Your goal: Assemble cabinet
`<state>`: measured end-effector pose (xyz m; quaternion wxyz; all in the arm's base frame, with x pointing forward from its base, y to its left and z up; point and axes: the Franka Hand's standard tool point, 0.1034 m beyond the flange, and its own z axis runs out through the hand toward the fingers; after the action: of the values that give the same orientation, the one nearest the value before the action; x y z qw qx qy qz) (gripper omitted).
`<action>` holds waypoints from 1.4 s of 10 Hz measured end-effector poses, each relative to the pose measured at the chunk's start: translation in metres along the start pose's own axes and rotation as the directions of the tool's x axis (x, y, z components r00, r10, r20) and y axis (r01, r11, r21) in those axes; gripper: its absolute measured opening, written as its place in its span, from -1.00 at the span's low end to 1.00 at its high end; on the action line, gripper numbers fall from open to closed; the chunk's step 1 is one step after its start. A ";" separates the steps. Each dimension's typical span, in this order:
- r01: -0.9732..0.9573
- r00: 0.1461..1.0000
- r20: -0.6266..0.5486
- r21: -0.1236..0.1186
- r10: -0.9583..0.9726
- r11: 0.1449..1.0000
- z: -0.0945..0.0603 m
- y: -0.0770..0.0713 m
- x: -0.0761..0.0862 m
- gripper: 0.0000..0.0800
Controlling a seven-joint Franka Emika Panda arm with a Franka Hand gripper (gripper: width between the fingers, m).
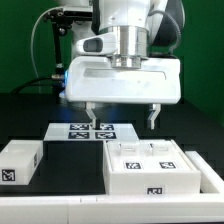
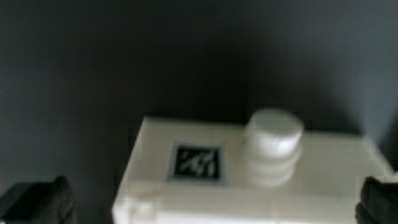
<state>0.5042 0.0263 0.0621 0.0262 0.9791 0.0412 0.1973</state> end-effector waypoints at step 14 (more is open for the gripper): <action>0.005 0.999 0.032 0.029 -0.005 1.000 0.042 -0.025 -0.005 -0.02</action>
Offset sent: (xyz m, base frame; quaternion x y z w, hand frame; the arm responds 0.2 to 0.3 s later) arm 0.0200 0.0212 -0.0036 0.0368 0.0650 0.0347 0.9966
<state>0.5139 0.0488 0.0193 0.0133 0.9823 0.0460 0.1809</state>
